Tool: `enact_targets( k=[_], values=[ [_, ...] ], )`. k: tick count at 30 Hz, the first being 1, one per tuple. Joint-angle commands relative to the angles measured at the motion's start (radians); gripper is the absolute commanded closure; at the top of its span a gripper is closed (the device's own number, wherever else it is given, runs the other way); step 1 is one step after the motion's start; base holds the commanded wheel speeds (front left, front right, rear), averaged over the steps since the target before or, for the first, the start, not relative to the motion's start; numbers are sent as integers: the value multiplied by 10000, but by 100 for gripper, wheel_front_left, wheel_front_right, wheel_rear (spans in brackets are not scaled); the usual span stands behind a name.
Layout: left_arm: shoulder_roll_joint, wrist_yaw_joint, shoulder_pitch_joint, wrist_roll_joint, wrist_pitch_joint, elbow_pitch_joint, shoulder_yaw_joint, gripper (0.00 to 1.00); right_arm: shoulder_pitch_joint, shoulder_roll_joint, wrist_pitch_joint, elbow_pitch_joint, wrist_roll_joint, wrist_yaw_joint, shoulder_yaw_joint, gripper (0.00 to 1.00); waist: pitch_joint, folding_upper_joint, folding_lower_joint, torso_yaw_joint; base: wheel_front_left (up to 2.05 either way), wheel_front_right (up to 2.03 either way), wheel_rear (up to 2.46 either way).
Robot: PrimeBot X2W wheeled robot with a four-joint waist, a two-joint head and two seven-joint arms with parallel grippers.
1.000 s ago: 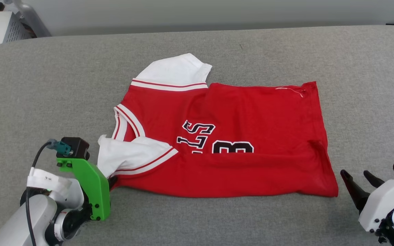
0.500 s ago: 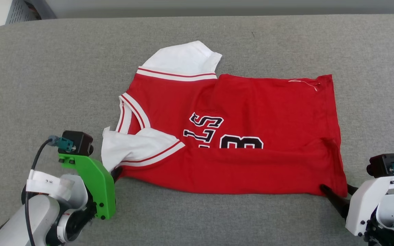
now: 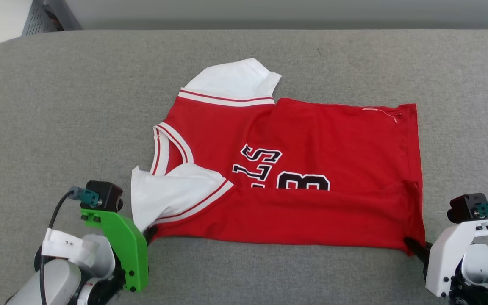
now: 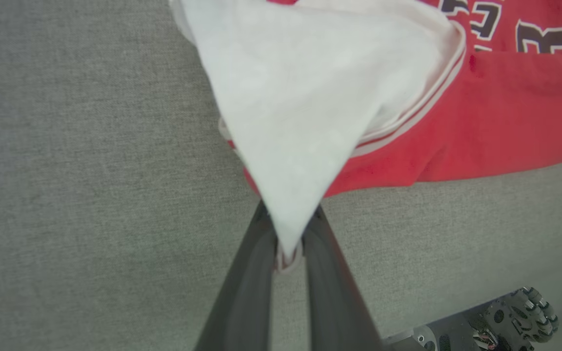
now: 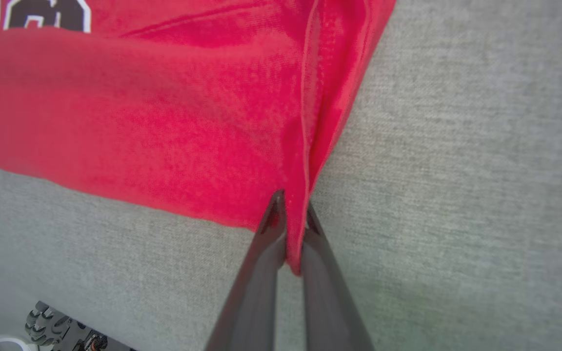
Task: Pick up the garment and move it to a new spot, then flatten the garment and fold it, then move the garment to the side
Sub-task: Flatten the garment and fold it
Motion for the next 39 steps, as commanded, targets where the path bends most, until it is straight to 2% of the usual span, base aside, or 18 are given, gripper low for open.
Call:
enact_targets(
  k=[1,9,22,26,33,34,35,36,37,39],
  values=[
    [-19,61,263,-43,-91,-57,-45,100,244,28,109,132,1,-7,72,100,-455,0,0,34,0,0,0],
    [72,276,1489,-397,-201,-328,-110,100,955,-7,166,35,122,-7,23,100,-1495,0,0,85,0,0,0],
    [1019,964,3238,-845,-189,-1355,409,100,2446,105,761,-884,229,-7,-296,100,-2469,0,0,183,0,0,0],
    [945,988,3462,-988,-150,-1316,341,100,2742,306,893,-1015,126,-7,-449,100,-2411,0,0,179,0,0,0],
    [358,705,3132,-1160,-205,-337,108,100,2806,729,659,-751,-48,-7,-703,100,-2174,0,0,134,0,0,0],
    [280,660,3057,-1165,-229,-185,85,73,2799,772,565,-705,-82,-7,-731,86,-2168,0,0,122,0,0,0],
    [231,633,3004,-1160,-254,-78,73,52,2805,821,522,-666,-71,-7,-738,51,-2161,0,0,111,0,0,0],
    [158,605,2946,-1178,-273,28,64,12,2799,840,428,-656,-113,-7,-745,3,-2162,0,0,101,0,0,0],
    [113,593,2896,-1170,-311,89,67,0,2791,859,286,-671,-173,-7,-774,0,-2162,0,0,93,0,0,0],
    [62,579,2790,-1112,-420,214,92,0,2776,925,-11,-712,-260,-7,-800,0,-2173,0,0,79,0,0,0]
  ],
)
